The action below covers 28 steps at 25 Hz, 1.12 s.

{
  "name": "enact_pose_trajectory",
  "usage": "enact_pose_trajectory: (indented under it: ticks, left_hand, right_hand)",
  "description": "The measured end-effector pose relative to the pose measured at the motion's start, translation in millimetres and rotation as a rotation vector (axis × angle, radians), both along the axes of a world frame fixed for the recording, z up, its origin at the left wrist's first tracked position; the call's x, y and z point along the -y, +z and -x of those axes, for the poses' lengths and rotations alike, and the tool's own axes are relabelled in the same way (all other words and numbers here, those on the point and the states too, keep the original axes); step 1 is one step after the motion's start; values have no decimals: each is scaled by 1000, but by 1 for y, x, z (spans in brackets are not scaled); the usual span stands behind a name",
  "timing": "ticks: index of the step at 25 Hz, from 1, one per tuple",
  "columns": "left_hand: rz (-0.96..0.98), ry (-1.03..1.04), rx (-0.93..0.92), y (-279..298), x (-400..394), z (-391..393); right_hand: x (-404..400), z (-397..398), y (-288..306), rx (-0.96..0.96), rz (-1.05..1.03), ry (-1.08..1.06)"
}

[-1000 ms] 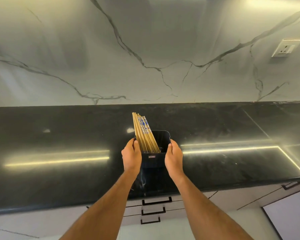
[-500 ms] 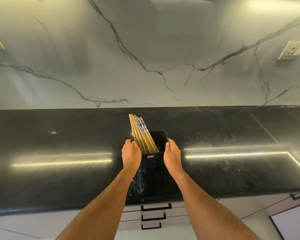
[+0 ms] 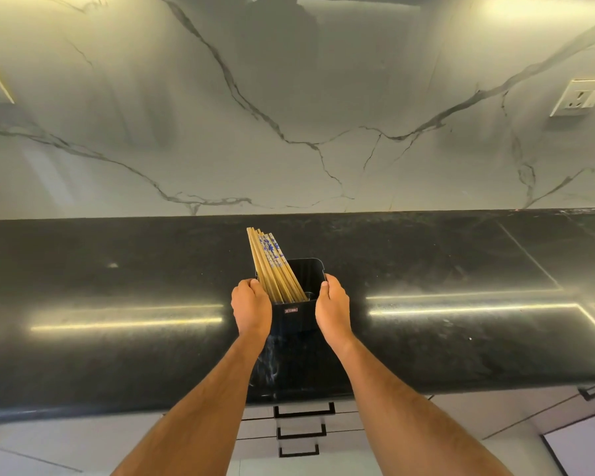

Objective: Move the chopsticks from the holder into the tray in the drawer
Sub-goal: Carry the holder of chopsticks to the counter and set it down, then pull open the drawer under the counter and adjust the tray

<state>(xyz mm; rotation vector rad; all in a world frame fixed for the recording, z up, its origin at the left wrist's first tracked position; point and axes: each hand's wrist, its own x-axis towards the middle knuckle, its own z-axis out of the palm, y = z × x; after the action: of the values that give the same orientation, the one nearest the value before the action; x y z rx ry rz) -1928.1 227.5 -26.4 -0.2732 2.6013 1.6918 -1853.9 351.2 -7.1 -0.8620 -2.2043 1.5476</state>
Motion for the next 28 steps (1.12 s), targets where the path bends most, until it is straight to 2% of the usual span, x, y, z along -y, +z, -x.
enact_pose_trajectory:
  ticks: [3, 5, 9, 11, 13, 17, 20, 24, 28]
  left_hand:
    - [-79, -10, -8, 3, 4, -6]
    - [-54, -45, -70, 7, 9, -18]
    - [178, -154, -375, 0, 29, -71]
    - [301, -227, -527, -13, 44, -106]
    - [374, -299, -572, -33, 59, -140]
    - [603, -569, -691, -84, 83, -194]
    - [734, -740, -596, -124, 91, -212]
    - [823, -731, -291, -154, 67, -197]
    - [918, -839, -272, -181, 44, -172]
  right_hand:
    - [1, -5, 1, -20, 13, 14]
    - [2, -19, -5, -45, -31, -7]
    - [10, -79, -39, -158, -480, -63]
    - [13, -113, -57, -222, -619, 31]
    - [15, -145, -74, -240, -714, 173]
    - [20, -195, -112, -158, -856, 480]
    - [19, -204, -147, 13, -878, 616]
    - [23, -182, -169, 249, -872, 688]
    - [28, -152, -185, 457, -911, 734]
